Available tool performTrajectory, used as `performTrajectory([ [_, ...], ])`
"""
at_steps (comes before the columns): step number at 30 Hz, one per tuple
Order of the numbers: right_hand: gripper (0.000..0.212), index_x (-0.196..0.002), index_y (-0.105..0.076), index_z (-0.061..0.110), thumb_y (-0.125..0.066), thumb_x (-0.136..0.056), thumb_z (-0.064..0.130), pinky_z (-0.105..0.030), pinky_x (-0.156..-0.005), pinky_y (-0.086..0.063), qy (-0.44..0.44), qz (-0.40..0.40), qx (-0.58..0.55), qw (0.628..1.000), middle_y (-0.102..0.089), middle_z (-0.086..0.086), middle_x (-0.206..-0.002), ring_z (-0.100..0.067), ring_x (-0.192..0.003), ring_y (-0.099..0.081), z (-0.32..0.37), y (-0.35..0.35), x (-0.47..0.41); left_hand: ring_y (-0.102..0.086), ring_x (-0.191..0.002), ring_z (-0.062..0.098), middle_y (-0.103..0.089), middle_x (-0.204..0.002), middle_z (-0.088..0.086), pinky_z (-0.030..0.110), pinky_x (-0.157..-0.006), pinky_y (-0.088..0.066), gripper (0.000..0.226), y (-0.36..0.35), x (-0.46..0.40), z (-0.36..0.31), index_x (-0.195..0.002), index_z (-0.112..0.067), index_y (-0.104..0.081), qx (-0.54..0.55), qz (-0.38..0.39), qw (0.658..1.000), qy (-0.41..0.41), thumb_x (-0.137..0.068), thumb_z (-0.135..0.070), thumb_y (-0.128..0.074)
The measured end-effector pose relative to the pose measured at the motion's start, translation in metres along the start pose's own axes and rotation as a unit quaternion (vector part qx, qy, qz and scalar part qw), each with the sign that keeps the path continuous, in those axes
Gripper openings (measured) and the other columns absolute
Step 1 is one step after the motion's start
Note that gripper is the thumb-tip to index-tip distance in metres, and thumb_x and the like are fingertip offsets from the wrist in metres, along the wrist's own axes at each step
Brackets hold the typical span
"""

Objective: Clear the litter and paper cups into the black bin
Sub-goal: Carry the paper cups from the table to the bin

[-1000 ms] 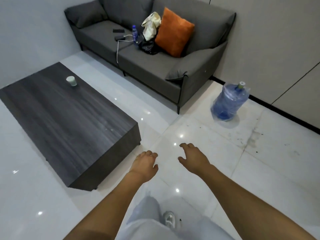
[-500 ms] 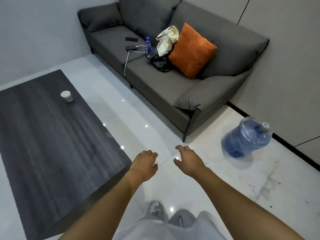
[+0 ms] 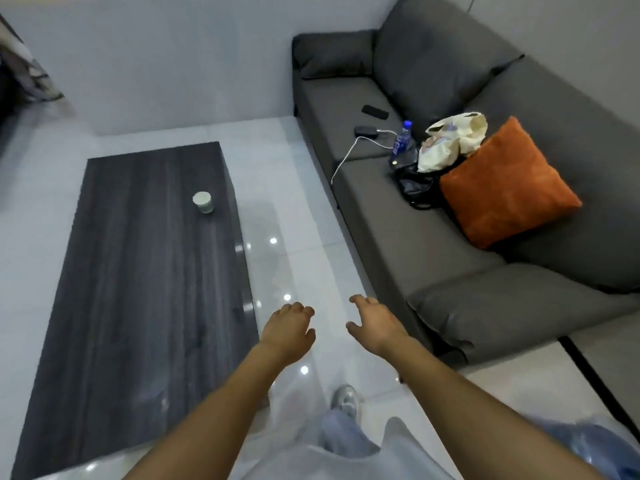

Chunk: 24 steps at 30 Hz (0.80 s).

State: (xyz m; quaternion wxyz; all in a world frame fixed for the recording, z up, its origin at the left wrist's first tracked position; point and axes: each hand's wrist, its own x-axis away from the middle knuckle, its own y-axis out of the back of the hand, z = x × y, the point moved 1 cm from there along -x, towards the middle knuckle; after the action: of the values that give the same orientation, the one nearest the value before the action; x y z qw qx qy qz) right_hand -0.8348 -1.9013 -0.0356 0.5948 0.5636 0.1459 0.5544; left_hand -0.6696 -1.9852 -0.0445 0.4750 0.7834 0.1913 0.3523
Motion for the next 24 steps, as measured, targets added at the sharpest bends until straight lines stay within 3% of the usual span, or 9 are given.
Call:
performTrajectory([
  [13, 0.055, -0.145, -0.03, 0.02, -0.05, -0.094, 0.032, -0.039, -0.092, -0.046, 0.177, 0.09, 0.085, 0.976, -0.041, -0.007, -0.139, -0.028, -0.12, -0.046, 0.06, 0.086, -0.226, -0.044, -0.125, 0.024, -0.048, -0.137, 0.006, 0.034, -0.102, -0.038, 0.047, 0.075, -0.134, 0.074, -0.138, -0.014, -0.043, 0.102, -0.049, 0.972, 0.205, -0.094, -0.031, -0.048],
  [24, 0.056, -0.145, -0.03, 0.019, -0.05, -0.095, 0.032, -0.038, -0.092, -0.046, 0.209, 0.114, 0.119, 0.964, -0.043, -0.007, -0.137, -0.027, -0.12, -0.046, 0.163, 0.14, -0.413, -0.045, -0.124, 0.027, -0.049, -0.134, 0.008, 0.035, -0.099, -0.038, 0.044, 0.156, -0.265, 0.202, -0.133, -0.012, -0.046, 0.153, -0.059, 0.945, 0.282, -0.094, -0.031, -0.049],
])
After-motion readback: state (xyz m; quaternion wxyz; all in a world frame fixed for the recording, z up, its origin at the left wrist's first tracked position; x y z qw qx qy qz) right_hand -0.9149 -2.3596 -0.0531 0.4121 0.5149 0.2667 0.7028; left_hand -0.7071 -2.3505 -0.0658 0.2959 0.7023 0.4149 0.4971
